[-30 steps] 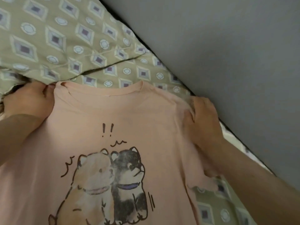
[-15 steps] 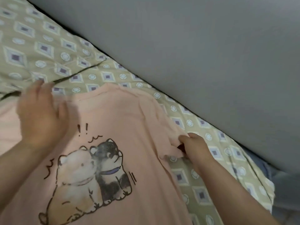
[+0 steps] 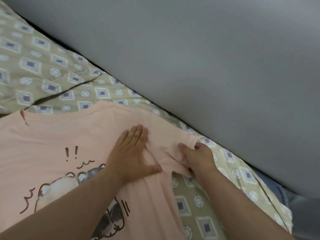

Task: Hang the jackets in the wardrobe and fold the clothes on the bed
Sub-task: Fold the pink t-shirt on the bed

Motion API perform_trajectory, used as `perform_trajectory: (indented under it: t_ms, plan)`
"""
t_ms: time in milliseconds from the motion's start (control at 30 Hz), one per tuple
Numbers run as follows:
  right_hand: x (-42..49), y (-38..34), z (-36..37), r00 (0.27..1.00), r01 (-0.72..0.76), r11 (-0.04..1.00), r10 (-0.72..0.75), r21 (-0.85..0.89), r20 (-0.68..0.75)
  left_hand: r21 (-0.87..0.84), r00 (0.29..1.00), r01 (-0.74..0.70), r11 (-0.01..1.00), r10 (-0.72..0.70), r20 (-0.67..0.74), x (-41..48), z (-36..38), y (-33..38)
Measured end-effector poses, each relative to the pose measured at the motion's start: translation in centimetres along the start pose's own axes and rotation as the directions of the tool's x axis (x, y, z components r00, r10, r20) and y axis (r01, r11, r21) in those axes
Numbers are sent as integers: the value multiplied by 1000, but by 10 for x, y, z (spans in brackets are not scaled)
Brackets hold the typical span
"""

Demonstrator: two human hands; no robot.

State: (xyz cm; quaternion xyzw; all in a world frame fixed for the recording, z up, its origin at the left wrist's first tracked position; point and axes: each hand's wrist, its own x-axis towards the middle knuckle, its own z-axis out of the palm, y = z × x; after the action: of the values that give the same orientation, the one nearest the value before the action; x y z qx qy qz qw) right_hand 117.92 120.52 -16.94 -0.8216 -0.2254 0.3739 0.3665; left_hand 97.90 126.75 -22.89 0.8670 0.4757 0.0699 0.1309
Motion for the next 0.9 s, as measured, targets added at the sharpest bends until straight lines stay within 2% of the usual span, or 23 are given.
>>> perform_trajectory:
  t_ms: [100, 167, 200, 267, 333, 433, 500, 567, 700, 767, 833, 900]
  plan:
    - [11, -2, -4, 984, 126, 992, -122, 23, -128, 6, 999, 6, 1000, -6, 41, 0, 0, 1]
    - [18, -5, -4, 970, 152, 978, -120, 141, -211, 11, 999, 3, 1000, -4, 53, 0, 0, 1]
    - [20, -4, -3, 975, 124, 973, -83, 193, -208, 17, 998, -1, 1000, 0, 65, 0, 0, 0]
    - [21, -1, -2, 992, 15, 961, 21, 276, -127, 28, 995, -12, 1000, 9, 99, -1, -3, 0]
    - [20, 1, -6, 997, -78, 922, 73, 379, 28, 61, 992, -12, 998, 4, 128, -1, -6, 1]
    - [17, -4, -15, 970, -136, 859, 14, 494, 243, 59, 986, 35, 998, -44, 163, 11, -14, 16]
    - [15, -10, -16, 958, -160, 833, 1, 530, 287, 37, 990, 47, 998, -52, 128, 23, -17, 25]
    - [13, -14, -10, 959, -167, 805, -2, 570, 285, 36, 988, 32, 999, -37, 150, 32, -16, 30]
    - [-1, -23, 3, 972, -2, 871, -113, 491, 205, 116, 954, -8, 993, -27, 299, 45, -14, 36]
    - [-10, -33, 7, 958, 117, 890, -218, 441, 186, 64, 946, -26, 998, 4, 325, 48, -22, 35]
    - [-18, -45, 12, 921, 263, 892, -346, 368, 179, -71, 960, 15, 997, 6, 279, 39, -33, 23]
    - [-32, -58, 26, 858, 465, 874, -484, 139, 169, -169, 985, 77, 983, -49, 164, 14, -43, 4]
